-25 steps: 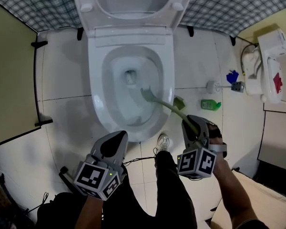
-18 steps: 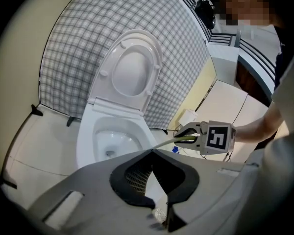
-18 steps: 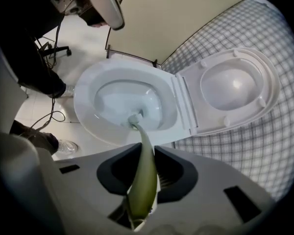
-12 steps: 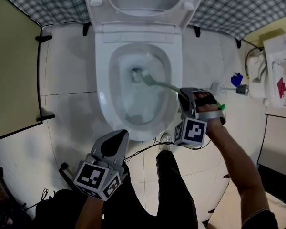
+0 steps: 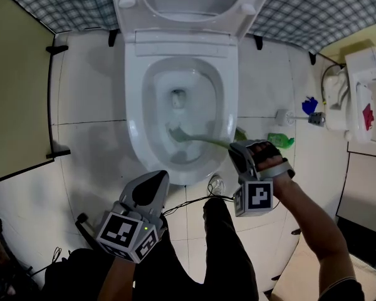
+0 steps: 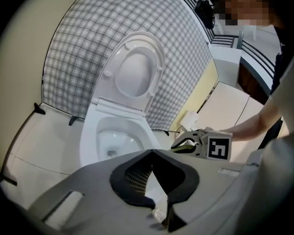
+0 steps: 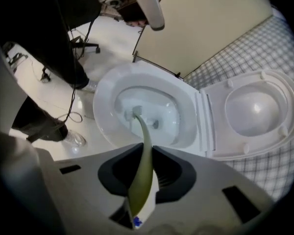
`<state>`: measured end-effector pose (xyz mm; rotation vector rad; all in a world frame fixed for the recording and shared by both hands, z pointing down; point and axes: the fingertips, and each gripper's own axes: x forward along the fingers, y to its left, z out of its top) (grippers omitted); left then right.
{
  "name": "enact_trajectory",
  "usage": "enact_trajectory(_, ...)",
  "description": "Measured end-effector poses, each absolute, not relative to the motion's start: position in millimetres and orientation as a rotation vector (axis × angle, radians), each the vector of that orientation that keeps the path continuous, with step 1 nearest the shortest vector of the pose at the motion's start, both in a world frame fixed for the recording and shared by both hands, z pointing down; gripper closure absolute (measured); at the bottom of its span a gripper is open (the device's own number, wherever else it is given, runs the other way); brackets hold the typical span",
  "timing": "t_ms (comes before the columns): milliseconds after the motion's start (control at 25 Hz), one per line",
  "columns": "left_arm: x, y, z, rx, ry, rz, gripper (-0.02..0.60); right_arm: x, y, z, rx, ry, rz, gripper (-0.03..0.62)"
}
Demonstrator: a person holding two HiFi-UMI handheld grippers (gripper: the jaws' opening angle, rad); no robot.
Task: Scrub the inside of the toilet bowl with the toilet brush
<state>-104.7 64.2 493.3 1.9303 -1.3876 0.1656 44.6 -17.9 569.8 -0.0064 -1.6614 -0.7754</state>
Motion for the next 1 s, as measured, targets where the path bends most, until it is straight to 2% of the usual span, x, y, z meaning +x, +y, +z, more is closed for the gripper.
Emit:
enact_trajectory(200, -97.5, 61.1, 490.2, 1.937, -1.383, 0.177, 0.576, 48.0, 7.6, 563.1, 0.099, -1.805, -0.539, 0.517)
enact_trajectory(400, -97.7, 63.4, 489.5, 1.945, -1.378, 0.182, 0.577, 49.1, -2.3, 543.5, 0.198, -1.861, -0.457, 0.517)
enact_trajectory(760, -88.8, 55.4, 483.9, 1.957, -1.374, 0.16, 0.576, 67.3, -90.3, 535.3, 0.297, -1.716, -0.586, 0.517)
enact_trajectory(1000, -93.4, 54.4, 478.3, 1.969, -1.383, 0.146, 0.577, 75.9, -71.8, 545.8, 0.131, -1.593, -0.663, 0.517)
